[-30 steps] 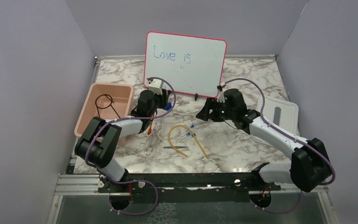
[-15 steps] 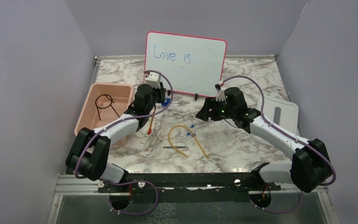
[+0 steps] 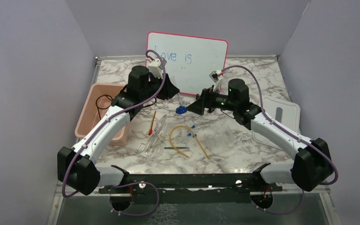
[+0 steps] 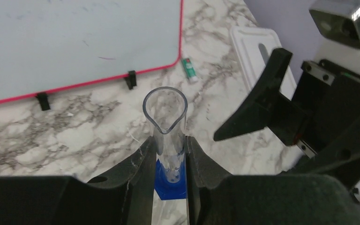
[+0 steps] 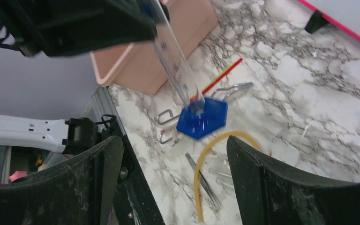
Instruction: Organize the chemistry lab equipment
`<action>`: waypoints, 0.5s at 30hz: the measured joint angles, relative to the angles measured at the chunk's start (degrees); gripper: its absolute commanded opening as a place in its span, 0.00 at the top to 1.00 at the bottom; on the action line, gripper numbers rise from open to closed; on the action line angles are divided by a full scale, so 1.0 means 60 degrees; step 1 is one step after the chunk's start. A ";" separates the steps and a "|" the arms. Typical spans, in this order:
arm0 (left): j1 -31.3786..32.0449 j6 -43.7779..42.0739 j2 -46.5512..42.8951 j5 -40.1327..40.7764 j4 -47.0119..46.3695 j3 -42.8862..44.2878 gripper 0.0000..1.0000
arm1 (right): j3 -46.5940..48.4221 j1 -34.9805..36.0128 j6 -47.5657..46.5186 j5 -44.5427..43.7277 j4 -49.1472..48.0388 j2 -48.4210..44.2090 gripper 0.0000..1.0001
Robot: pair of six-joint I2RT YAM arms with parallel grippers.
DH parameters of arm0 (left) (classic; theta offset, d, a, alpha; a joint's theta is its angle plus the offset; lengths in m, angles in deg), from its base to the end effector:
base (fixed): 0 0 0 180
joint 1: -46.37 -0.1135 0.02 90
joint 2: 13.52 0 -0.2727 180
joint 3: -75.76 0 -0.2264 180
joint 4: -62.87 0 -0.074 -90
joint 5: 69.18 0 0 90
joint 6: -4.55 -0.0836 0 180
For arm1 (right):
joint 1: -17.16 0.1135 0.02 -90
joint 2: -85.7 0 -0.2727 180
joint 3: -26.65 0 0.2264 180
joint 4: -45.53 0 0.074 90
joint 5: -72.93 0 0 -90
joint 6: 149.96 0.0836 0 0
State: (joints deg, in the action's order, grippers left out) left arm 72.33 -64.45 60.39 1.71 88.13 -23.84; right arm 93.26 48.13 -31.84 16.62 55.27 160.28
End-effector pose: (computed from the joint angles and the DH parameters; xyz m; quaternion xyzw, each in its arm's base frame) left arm 0.2705 -0.1622 0.3519 0.1313 0.7967 -0.3526 0.4729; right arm 0.2406 0.1985 0.3013 -0.1901 0.7684 0.4819 0.3757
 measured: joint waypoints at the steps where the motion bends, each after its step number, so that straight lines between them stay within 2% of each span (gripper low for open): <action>1: 0.0000 0.0015 -0.0004 -0.0404 0.0127 0.0000 0.74 | 0.0080 0.0022 0.0051 0.0073 -0.0149 0.0044 0.15; 8: 0.0004 0.0353 0.0004 -0.2528 0.0514 0.0000 0.74 | 0.0670 0.0317 0.0051 0.0882 -0.0980 0.0652 0.23; 15: 0.0000 0.0805 -0.0055 -0.3246 0.0433 0.0000 0.74 | 0.0357 0.0772 0.0142 0.1377 -0.1596 0.0889 0.36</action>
State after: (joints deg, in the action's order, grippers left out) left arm 72.33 -59.62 60.06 -17.77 90.73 -23.84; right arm 95.40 52.76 -30.99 24.88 45.70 165.62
